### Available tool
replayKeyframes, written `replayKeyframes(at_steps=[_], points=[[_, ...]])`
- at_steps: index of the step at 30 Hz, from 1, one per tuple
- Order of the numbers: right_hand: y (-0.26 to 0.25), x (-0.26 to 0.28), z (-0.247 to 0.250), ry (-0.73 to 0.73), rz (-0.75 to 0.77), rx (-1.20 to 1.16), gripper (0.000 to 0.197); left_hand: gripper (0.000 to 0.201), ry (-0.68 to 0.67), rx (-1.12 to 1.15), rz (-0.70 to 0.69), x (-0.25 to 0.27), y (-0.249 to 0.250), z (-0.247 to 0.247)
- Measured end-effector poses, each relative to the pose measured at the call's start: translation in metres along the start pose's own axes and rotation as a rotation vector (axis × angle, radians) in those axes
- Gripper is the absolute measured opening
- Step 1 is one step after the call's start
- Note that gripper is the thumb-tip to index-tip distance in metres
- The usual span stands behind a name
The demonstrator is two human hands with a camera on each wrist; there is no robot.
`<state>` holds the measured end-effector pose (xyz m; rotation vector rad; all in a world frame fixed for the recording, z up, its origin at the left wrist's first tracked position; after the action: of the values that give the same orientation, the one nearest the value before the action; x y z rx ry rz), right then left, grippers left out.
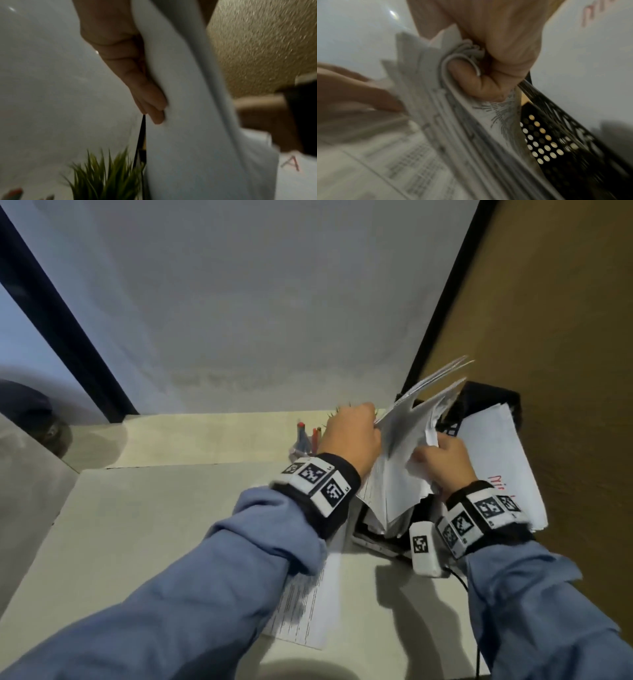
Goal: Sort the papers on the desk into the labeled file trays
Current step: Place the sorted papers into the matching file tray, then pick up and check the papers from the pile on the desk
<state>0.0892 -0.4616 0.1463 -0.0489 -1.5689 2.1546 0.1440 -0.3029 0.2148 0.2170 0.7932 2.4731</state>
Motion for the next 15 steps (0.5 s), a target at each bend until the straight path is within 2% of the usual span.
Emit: replayKeyframes(at_steps=[6,9,12,15], points=[[-0.020,-0.009,-0.002,0.013,0.100,0.349,0.012,0.017,-0.060,0.124,0.074,-0.025,-0.002,-0.057],[0.014,-0.015,-0.018,-0.031,-0.019,0.472,0.037,0.023,-0.241,0.080,0.134,-0.031,-0.018,-0.104],[0.049,-0.015,-0.031,-0.063,-0.102,0.459,0.048,0.034,-0.428,0.092,0.166,-0.025,-0.037,-0.143],[0.055,-0.015,-0.028,-0.013,-0.079,0.361,0.044,0.046,-0.397,0.165,0.153,-0.021,-0.045,-0.144]])
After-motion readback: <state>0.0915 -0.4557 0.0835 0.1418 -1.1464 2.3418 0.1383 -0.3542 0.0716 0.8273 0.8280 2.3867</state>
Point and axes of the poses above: each hand's wrist, its own x-axis away from the middle knuckle, its own z-axis out of the back of the hand, y = z × x, the point moved 9 cm from there along -x, towards the middle knuckle, and after that the axes turned 11 degrees about -y, right-handed, at the moved point
